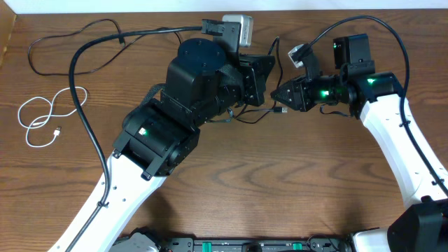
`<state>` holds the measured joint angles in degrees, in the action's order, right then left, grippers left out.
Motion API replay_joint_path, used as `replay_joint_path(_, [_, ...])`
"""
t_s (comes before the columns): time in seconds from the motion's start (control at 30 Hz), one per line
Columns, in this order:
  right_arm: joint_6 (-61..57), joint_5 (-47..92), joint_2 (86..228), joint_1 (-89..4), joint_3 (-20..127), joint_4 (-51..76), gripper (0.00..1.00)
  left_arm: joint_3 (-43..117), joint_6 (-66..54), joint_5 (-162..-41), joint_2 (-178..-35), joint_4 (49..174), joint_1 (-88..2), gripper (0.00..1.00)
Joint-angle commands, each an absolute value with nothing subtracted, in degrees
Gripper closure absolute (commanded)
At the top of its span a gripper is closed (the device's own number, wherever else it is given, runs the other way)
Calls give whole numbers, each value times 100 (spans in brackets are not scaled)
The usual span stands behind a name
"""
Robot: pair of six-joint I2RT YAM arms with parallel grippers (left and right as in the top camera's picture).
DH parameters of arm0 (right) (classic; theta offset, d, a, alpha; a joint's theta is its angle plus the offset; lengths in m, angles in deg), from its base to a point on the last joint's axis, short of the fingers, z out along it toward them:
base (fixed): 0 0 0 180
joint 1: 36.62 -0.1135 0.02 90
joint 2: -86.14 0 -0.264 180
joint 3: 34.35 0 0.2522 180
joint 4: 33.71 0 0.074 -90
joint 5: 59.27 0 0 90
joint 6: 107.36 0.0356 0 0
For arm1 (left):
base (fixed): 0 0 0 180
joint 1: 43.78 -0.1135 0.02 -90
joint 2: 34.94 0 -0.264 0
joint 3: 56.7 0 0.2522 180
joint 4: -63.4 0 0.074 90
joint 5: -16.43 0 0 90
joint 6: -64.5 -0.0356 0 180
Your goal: Untangle cables
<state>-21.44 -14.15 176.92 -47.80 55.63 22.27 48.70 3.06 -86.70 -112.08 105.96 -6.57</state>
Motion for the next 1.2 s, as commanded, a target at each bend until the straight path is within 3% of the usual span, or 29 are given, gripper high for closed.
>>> replay_joint_path(0.0, [-2144, -1398, 17688, -4830, 5537, 2200, 74, 4903, 413, -8595, -11180, 10534, -686, 93])
replay_joint_path(0.33, [-2056, -1623, 17688, -4841, 5537, 2028, 75, 4903, 633, -8595, -11121, 10532, -686, 93])
replay_joint_path(0.53, [-2056, -1619, 17688, -4841, 5537, 2028, 99, 4903, 631, -8595, -11073, 10536, -686, 93])
replay_joint_path(0.8, [-1951, -1621, 17675, -4819, 5537, 2026, 99, 4903, 262, -8097, -11068, 11435, -697, 92])
replay_joint_path(0.83, [-1951, -1621, 17666, -4801, 5537, 2004, 99, 4903, 264, -7861, -11071, 11675, -697, 85])
replay_joint_path(0.9, [-1954, -1619, 17633, -4762, 5539, 1936, 99, 4903, 262, -7433, -11077, 12134, -697, 61])
replay_joint_path(0.97, [-1954, -1619, 17563, -4694, 5548, 1805, 99, 4903, 260, -7098, -11079, 12532, -697, 50])
replay_joint_path(1.17, [-1958, -1822, 17340, -4681, 5548, 1599, 99, 4903, 262, -6878, -11079, 12700, -697, 40])
